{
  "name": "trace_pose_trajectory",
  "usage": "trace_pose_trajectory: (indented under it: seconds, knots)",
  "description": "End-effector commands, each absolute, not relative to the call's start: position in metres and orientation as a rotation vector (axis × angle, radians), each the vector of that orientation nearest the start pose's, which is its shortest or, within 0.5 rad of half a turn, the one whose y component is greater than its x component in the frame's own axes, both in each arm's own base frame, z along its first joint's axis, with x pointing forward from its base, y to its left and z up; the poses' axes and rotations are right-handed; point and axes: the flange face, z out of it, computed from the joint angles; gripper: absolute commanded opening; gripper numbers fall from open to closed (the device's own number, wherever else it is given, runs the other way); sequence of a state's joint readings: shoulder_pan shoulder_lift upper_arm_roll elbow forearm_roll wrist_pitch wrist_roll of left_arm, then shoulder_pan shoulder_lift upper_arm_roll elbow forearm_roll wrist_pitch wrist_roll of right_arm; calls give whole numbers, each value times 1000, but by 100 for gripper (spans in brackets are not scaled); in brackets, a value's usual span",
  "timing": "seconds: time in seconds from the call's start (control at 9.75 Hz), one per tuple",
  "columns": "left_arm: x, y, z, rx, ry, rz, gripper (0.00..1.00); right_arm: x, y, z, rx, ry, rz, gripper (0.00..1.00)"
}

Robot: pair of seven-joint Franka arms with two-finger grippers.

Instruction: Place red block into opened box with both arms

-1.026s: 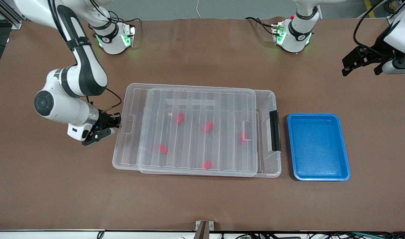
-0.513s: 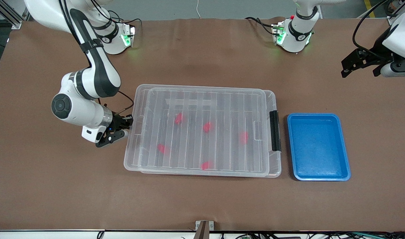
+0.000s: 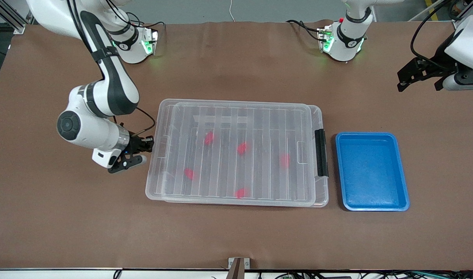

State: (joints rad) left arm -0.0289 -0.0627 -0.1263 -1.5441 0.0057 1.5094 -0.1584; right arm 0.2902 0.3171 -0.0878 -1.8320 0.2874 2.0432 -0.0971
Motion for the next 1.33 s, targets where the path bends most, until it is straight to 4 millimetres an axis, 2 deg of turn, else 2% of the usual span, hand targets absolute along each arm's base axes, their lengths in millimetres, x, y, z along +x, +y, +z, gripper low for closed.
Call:
trace_pose_trajectory:
  seconds: [0.0,0.21,0.41,0.62,0.82,0.92,1.03,1.13,1.23]
  knots:
    - [530,-83,652,-3119,5,-8,100,593,89,435,-3014,51,182,99]
    - [530,-85,650,-3121,1,-2,100,582,42,500,-3044,191,159,100]
    - [530,-84,649,-3121,8,0,100,560,-6,559,-3020,296,29,100]
    - [531,-84,650,-3120,22,-2,100,533,-26,604,-3062,329,5,100]
    - [531,-87,649,-3124,23,1,100,514,-33,671,-3088,346,23,100]
    - [530,-91,649,-3123,8,0,100,508,-51,687,-3077,392,4,100]
    - [532,-91,646,-3121,8,7,100,508,-60,701,-3068,410,-42,100]
    - [532,-89,646,-3121,3,7,100,510,-62,700,-3060,408,-42,100]
    - [533,-87,646,-3127,1,9,100,517,-58,690,-3063,373,-12,100]
